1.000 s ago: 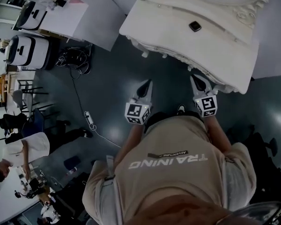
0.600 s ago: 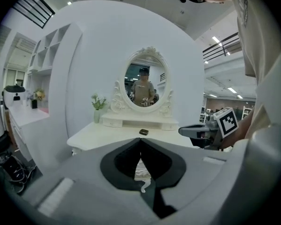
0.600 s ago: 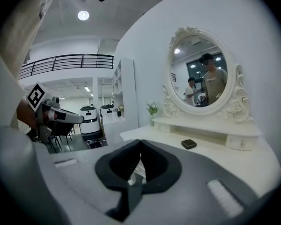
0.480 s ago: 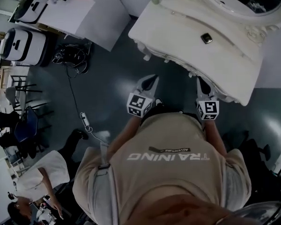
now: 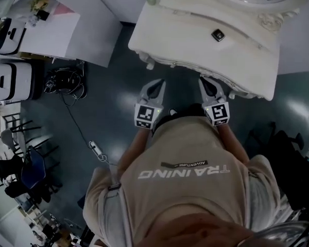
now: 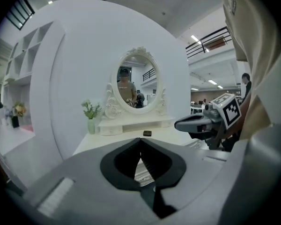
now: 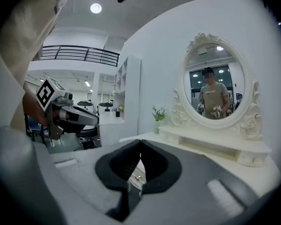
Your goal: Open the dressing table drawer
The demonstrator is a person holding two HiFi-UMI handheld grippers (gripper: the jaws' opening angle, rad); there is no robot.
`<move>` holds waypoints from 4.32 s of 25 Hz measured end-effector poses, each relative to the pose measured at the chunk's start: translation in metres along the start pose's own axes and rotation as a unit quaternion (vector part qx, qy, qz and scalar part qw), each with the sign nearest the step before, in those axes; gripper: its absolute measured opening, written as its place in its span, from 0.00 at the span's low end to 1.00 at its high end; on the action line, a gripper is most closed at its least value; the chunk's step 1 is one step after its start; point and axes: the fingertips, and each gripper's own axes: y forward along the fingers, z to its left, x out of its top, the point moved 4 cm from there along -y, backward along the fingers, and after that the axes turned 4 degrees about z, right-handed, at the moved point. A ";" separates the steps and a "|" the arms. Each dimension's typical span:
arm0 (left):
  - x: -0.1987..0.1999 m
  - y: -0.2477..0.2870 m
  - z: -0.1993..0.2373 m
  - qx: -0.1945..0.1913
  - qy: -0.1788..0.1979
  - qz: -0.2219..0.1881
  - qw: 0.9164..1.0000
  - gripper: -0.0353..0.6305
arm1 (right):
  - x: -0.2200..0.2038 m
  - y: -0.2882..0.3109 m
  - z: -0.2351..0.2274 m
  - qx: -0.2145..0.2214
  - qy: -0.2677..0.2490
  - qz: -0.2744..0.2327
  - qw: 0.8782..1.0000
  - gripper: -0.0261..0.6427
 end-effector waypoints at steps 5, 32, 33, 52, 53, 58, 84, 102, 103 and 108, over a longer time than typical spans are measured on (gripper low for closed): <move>-0.005 0.033 0.013 -0.009 -0.051 0.002 0.999 0.06 | -0.006 0.008 -0.032 -0.021 0.019 0.017 0.999 0.04; 0.091 0.305 0.134 0.017 0.003 0.058 0.998 0.06 | 0.015 0.169 -0.266 -0.006 0.039 -0.035 0.999 0.04; 0.087 0.312 0.137 0.019 0.003 0.063 0.998 0.06 | 0.015 0.166 -0.270 -0.011 0.042 -0.036 0.998 0.04; 0.014 0.419 0.191 0.043 -0.042 0.152 0.987 0.24 | 0.057 0.127 -0.261 -0.108 0.084 -0.032 0.990 0.04; 0.010 0.424 0.194 0.050 -0.048 0.159 0.985 0.24 | 0.058 0.126 -0.259 -0.110 0.091 -0.028 0.989 0.04; -0.002 0.451 0.200 0.056 -0.051 0.171 0.982 0.24 | 0.049 0.125 -0.251 -0.127 0.087 0.002 0.988 0.05; -0.019 0.405 0.183 0.042 -0.038 0.188 0.981 0.20 | 0.049 0.108 -0.229 -0.173 0.113 0.003 0.978 0.05; 0.002 0.352 0.181 0.033 -0.034 0.148 0.988 0.23 | 0.063 0.143 -0.237 -0.099 0.097 0.003 0.990 0.04; 0.007 0.347 0.182 0.027 -0.031 0.139 0.989 0.18 | 0.065 0.146 -0.238 -0.096 0.095 0.003 0.991 0.05; 0.040 0.326 0.193 -0.003 -0.050 0.084 0.995 0.06 | 0.076 0.163 -0.243 -0.083 0.084 0.007 0.993 0.04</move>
